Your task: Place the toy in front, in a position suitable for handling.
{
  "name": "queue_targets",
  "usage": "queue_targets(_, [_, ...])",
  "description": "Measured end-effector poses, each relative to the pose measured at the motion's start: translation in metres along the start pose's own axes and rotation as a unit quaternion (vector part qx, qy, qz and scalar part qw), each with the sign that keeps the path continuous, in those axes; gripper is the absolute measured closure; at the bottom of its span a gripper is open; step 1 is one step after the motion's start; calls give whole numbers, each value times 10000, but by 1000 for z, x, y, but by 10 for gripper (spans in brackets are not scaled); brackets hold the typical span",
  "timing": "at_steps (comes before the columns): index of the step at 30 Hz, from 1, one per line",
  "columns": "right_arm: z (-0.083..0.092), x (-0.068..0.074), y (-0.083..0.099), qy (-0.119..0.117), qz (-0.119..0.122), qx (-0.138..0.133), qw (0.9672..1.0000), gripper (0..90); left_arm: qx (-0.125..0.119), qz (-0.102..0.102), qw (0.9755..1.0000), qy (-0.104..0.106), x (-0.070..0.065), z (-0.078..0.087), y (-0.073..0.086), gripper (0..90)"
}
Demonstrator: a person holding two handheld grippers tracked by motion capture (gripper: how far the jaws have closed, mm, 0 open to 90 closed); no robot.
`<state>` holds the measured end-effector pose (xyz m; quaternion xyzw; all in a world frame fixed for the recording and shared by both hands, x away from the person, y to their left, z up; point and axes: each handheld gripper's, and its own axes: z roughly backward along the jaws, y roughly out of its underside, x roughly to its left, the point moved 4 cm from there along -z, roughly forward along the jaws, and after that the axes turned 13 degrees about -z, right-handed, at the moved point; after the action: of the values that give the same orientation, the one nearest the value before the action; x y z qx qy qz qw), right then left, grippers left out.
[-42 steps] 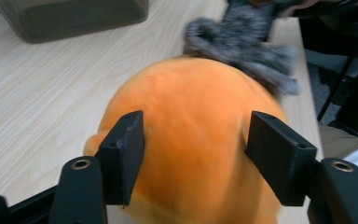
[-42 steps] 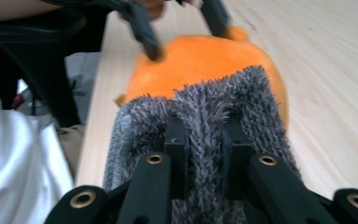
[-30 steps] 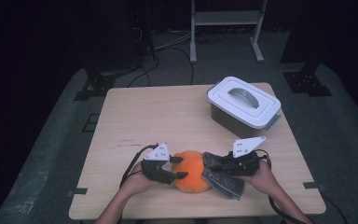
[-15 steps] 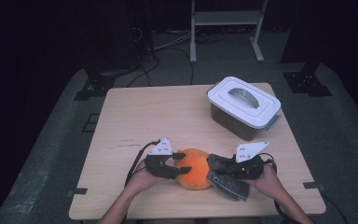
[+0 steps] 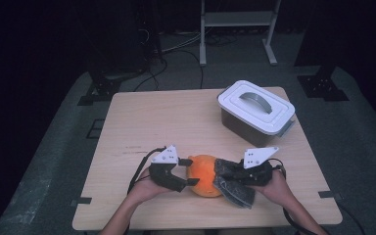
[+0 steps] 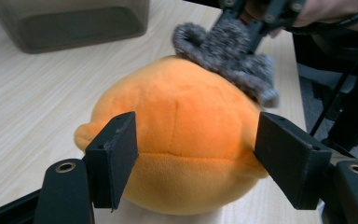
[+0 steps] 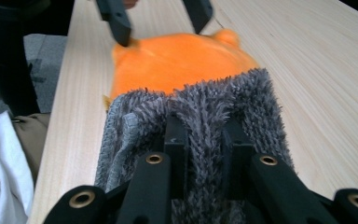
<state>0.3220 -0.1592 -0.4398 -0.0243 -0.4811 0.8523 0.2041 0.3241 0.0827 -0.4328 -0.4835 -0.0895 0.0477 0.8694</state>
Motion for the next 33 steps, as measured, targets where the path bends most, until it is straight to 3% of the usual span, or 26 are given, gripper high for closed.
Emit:
queue_targets(4, [0, 2, -2, 30, 57, 51, 10000, 754, 95, -74, 9999, -66, 0, -9, 1, 367])
queue_targets(9, [-1, 19, -19, -99, 422, -26, 9991, 755, 56, 79, 9997, -205, 3, -12, 1, 413])
queue_targets(13, [-10, 27, -20, -41, 738, 203, 9971, 753, 103, 121, 9996, -219, 5, -11, 4, 417])
queue_targets(17, [-7, 21, -8, -15, 640, 234, 9977, 754, 84, 191, 9995, -223, 6, -10, 5, 411])
queue_targets(23, [10, 8, 10, 266, 382, 369, 9982, 753, 46, 274, 9993, -241, 8, -11, 4, 410])
queue_targets(27, [8, 18, -3, 150, 565, 212, 9981, 753, 27, 295, 9992, -250, 8, -14, 4, 410])
queue_targets(31, [-4, 25, -15, 134, 837, 300, 9960, 751, 61, 309, 9992, -249, 9, -13, 7, 409])
queue_targets(33, [-5, 20, -12, 89, 732, 278, 9969, 752, 33, 332, 9992, -238, 9, -12, 9, 410])
